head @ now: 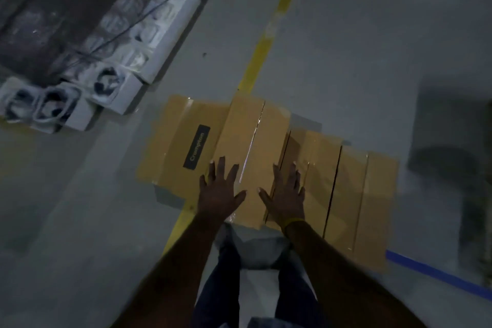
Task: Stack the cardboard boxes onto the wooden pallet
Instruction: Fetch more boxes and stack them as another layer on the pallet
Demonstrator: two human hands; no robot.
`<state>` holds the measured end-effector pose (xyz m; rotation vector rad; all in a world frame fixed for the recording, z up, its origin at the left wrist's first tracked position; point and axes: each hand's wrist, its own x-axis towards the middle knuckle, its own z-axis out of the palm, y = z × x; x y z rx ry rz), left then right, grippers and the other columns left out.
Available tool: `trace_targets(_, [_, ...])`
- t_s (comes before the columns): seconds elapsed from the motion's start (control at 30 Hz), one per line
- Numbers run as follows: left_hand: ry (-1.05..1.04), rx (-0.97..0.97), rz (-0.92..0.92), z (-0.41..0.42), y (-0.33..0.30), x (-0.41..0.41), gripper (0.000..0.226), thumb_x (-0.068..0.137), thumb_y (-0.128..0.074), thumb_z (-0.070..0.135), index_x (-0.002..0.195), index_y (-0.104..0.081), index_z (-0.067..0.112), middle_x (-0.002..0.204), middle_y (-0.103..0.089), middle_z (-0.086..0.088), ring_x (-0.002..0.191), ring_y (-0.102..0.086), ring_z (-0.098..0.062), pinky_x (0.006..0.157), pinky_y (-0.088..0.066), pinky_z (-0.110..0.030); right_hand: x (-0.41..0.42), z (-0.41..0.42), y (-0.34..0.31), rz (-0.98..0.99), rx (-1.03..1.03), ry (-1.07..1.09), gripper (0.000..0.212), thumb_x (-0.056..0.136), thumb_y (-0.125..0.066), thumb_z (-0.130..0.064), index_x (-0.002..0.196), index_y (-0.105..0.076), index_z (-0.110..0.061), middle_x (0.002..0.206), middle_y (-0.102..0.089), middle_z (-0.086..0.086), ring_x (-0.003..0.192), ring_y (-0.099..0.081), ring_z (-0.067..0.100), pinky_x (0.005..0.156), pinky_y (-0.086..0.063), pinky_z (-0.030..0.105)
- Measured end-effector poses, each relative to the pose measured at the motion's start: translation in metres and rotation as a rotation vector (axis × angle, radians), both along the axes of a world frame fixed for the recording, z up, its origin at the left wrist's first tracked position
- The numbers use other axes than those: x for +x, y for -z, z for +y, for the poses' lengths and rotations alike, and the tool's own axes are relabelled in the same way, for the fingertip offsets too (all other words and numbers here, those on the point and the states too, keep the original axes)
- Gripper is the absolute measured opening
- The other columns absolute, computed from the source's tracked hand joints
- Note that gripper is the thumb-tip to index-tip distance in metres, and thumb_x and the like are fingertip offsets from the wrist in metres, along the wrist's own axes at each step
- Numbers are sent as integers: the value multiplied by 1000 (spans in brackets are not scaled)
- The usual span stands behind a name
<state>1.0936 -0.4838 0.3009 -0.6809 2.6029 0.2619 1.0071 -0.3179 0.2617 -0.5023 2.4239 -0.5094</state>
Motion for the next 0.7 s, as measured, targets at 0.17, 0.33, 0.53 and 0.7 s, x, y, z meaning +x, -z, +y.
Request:
trace_targets(0.17, [86, -37, 10, -56, 96, -39, 86, 88, -31, 76, 159, -15, 29, 167, 6, -6, 152, 3, -41, 113, -20, -68, -16, -51, 91, -15, 40, 102, 87, 92, -39, -71, 157, 7, -37, 158, 37, 0, 151, 15, 33, 117, -15, 61])
trace_targets(0.33, [107, -65, 114, -91, 190, -68, 88, 82, -34, 80, 154, -28, 29, 167, -6, -6, 149, -7, -47, 105, -24, -75, -44, -80, 186, -46, 4, 260, 91, 88, -49, -70, 157, 2, -38, 158, 37, -4, 150, 20, 31, 119, -12, 62])
trace_targets(0.53, [-20, 51, 111, -125, 266, -83, 93, 80, -52, 78, 155, -11, 43, 162, 29, 11, 147, 18, -46, 108, -23, -72, -68, -87, 272, -209, -135, 490, 103, 79, -68, -65, 156, -3, -46, 160, 32, -8, 151, 9, 37, 117, -23, 61])
trace_targets(0.7, [-40, 77, 193, -134, 273, -81, 90, 75, -59, 77, 152, -28, 43, 164, 17, 16, 146, -18, -45, 88, -51, -58, -62, -106, 279, -301, -271, 600, 113, 68, -73, -70, 145, 9, -63, 163, 18, -11, 151, -7, 35, 111, -34, 63])
